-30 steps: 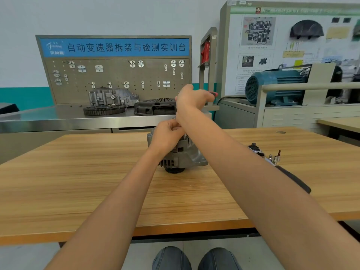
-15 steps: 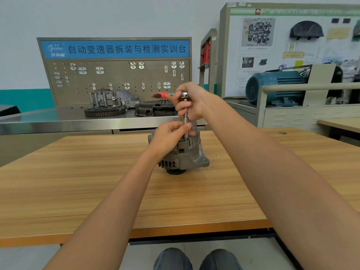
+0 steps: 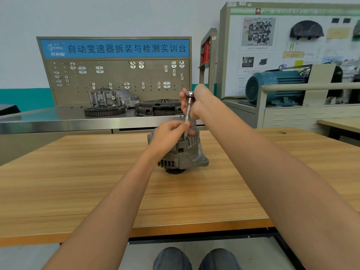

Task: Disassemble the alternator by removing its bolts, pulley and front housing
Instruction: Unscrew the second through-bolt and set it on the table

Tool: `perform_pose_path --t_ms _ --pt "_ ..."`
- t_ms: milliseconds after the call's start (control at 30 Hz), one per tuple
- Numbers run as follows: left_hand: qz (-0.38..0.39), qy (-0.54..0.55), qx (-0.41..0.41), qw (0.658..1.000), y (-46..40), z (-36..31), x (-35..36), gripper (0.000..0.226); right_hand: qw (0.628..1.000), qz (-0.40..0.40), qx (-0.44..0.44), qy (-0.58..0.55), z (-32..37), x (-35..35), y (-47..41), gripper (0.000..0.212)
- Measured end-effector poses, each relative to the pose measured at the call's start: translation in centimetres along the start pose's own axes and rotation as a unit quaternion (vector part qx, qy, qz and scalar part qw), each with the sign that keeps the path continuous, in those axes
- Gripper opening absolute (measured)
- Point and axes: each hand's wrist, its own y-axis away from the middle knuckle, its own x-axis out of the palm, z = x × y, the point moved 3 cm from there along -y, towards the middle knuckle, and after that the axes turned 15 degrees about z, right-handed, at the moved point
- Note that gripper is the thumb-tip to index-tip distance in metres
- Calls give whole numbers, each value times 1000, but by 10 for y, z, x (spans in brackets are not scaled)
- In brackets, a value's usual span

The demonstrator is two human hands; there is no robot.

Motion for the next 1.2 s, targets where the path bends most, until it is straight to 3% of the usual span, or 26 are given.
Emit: perform_pose_path --t_ms 233,467,700,833,967,1033,1133,1200 --pt "15 7 5 1000 -1 0 0 17 995 72 43 53 0 -2 11 38" --pt "28 19 16 999 0 1 -2 13 979 101 54 170 -2 7 9 28" --pt "28 35 18 999 0 2 -3 12 974 117 55 188 -3 10 7 23" --pt "21 37 25 999 0 1 -5 10 977 50 18 205 -5 16 10 22" --pt "4 42 28 999 -1 1 -6 12 973 -108 -158 126 -15 20 12 13" --pt "-7 34 28 999 0 0 -5 16 961 -168 -192 103 -16 16 12 22" --pt "-14 39 20 999 -1 -1 -3 10 975 -102 -185 64 -15 18 9 12" --pt "-17 30 20 999 -1 0 -2 8 984 -72 -137 90 -13 17 11 19"
